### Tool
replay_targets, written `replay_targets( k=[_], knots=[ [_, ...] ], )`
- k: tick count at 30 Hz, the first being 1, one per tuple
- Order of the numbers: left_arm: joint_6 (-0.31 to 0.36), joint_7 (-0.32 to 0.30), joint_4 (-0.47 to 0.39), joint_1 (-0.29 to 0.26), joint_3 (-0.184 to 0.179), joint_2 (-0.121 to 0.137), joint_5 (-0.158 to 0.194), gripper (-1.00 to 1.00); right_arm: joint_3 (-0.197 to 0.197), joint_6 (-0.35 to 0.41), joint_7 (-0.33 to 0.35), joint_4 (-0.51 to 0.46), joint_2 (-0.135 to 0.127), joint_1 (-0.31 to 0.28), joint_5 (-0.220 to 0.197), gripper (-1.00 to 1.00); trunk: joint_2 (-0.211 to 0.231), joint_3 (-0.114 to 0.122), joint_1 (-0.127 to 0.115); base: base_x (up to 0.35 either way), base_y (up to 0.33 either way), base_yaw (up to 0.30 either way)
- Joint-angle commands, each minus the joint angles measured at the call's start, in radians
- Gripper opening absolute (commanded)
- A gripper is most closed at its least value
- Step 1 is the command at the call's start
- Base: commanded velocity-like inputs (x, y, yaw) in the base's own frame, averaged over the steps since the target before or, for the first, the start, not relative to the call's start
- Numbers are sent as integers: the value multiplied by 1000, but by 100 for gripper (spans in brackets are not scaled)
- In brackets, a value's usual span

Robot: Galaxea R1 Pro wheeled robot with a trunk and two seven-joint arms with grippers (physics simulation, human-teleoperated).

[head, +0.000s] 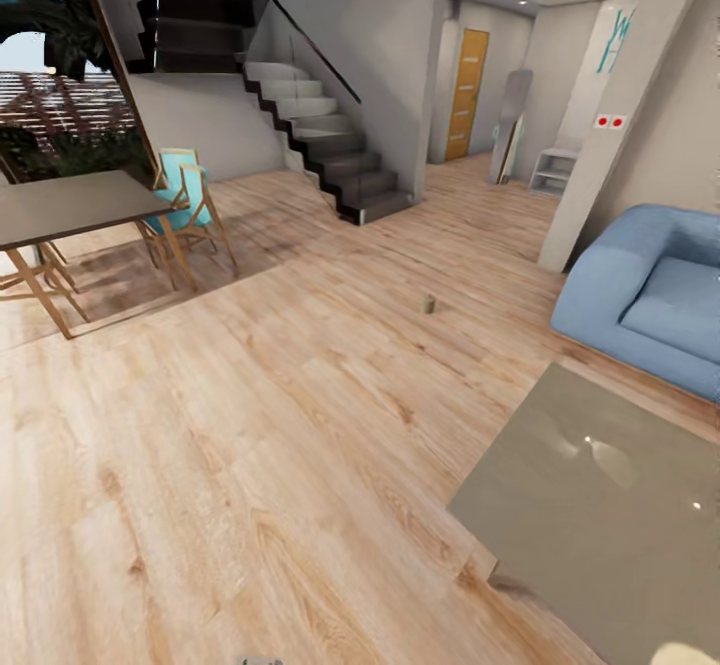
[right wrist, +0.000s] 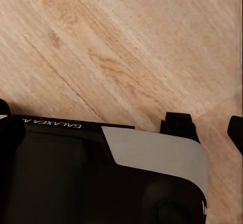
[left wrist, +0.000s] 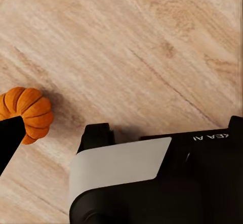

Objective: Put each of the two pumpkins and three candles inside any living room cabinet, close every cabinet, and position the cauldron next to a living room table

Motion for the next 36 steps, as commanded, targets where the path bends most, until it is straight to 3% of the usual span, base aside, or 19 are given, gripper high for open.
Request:
replay_targets(
  k=[1, 6, 19, 28, 36],
  knots=[
    [-1, 0, 0, 0, 0, 1, 0, 100, 0, -1, 0, 0, 1, 0, 1, 100, 0, 0, 0, 128, -114, -46],
    [-4, 0, -1, 0, 0, 3, 0, 100, 1, -6, -3, 0, 5, 0, 5, 100, 0, 0, 0, 35, -31, 10],
    [-5, 0, -3, 0, 0, 0, 0, 100, 2, -12, -3, 0, 6, 1, 9, 100, 0, -12, 0, 9, -48, 223],
    [-5, 0, -3, 0, 0, 0, 0, 100, 2, -12, -3, 0, 6, 1, 10, 100, 0, -20, 0, 215, -218, 245],
    [-6, 0, -2, 0, 0, 1, 0, 100, 2, -11, -5, 0, 6, 2, 11, 100, 0, -27, 0, 280, -20, 246]
  ],
)
